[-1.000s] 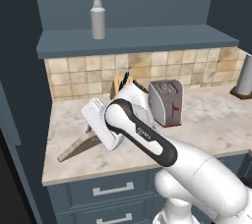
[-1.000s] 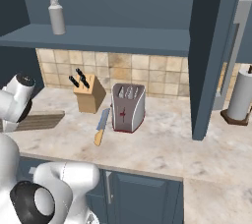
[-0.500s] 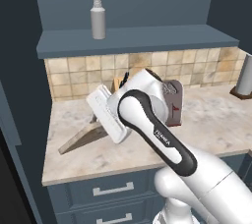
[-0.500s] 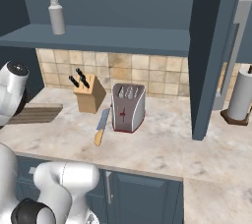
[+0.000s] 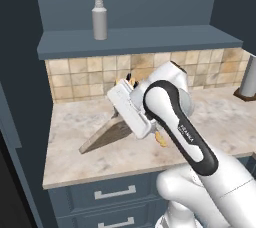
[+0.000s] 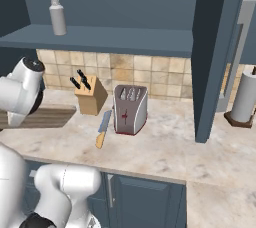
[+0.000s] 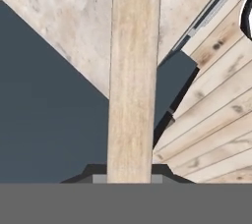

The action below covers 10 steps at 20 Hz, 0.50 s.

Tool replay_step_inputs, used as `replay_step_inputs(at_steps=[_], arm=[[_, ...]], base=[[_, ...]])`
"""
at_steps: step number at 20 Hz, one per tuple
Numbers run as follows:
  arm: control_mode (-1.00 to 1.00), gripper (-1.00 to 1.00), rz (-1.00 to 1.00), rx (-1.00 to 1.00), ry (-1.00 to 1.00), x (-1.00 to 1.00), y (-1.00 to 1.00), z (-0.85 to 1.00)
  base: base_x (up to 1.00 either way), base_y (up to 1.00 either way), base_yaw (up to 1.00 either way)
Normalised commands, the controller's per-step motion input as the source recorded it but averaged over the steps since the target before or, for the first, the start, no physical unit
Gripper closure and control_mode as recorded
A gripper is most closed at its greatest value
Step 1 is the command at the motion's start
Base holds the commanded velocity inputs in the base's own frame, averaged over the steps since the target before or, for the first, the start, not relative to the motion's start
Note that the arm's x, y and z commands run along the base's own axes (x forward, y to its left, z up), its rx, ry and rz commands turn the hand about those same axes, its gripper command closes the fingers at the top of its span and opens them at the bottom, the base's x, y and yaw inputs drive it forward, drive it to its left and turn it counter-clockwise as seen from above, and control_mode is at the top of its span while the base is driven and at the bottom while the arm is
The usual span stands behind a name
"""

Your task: Move the cutting board and knife to the sink. Then move spray from the cabinet to the counter.

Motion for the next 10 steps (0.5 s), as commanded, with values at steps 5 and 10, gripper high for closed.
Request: replay_step_inputs(at_steps=[5,10], arm=[[-1.00,1.00,0.00,-0.01,-0.08,-0.04,-0.74,0.00],[-1.00,1.00,0.00,0.00,-0.12,0.00,-0.66,0.00]], base=[[0.00,0.00,0.00],[0.00,0.00,0.00]])
